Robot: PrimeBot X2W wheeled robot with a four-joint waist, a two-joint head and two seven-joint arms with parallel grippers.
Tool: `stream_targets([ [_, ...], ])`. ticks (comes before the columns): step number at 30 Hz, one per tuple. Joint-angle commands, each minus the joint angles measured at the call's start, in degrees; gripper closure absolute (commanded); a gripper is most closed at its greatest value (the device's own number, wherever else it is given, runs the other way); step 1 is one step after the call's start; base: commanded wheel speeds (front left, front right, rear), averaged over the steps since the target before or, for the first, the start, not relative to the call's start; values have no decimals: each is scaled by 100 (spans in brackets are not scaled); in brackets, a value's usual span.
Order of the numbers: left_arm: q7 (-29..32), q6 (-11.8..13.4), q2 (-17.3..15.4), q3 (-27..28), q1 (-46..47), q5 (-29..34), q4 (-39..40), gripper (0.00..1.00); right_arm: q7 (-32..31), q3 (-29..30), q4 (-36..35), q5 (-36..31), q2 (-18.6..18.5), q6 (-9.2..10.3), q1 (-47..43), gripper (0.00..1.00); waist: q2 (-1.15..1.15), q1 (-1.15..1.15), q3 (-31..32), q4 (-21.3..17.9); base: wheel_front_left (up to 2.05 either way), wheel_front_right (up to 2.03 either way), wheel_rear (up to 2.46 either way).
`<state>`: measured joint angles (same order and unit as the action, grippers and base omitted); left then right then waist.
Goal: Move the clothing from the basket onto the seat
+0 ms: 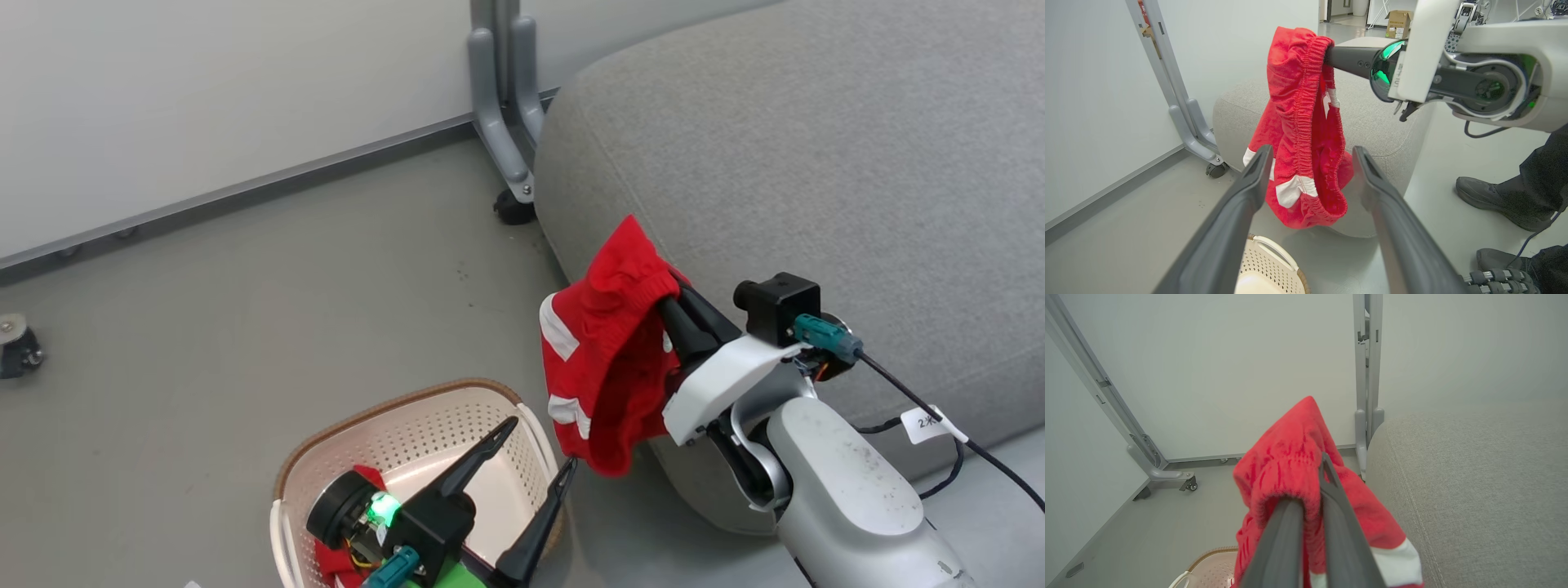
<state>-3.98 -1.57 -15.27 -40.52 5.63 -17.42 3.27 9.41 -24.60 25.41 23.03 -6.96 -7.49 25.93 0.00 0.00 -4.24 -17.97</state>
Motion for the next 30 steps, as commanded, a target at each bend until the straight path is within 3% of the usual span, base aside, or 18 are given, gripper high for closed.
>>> stream_targets([
  [1,25,-10,-17,7,120,50,20,0,51,60,6,-40,-7,-1,58,100,0,0,-336,-499,0,0,0],
  [7,140,-46,-55,-86,243,106,155,0,158,353,83,-48,-16,-1,206,100,0,0,-601,-806,0,0,0],
  [13,296,-74,-113,-114,447,201,358,0,309,793,325,114,-36,0,633,100,0,0,-1003,-852,0,0,0],
  [18,430,-182,-165,-160,783,287,528,0,446,1332,712,234,-295,0,1453,100,0,0,-1524,-595,0,0,0],
  [30,381,-360,-100,-271,1670,561,687,0,548,2454,1529,82,-1503,0,3417,100,0,0,-2662,235,0,0,0],
])
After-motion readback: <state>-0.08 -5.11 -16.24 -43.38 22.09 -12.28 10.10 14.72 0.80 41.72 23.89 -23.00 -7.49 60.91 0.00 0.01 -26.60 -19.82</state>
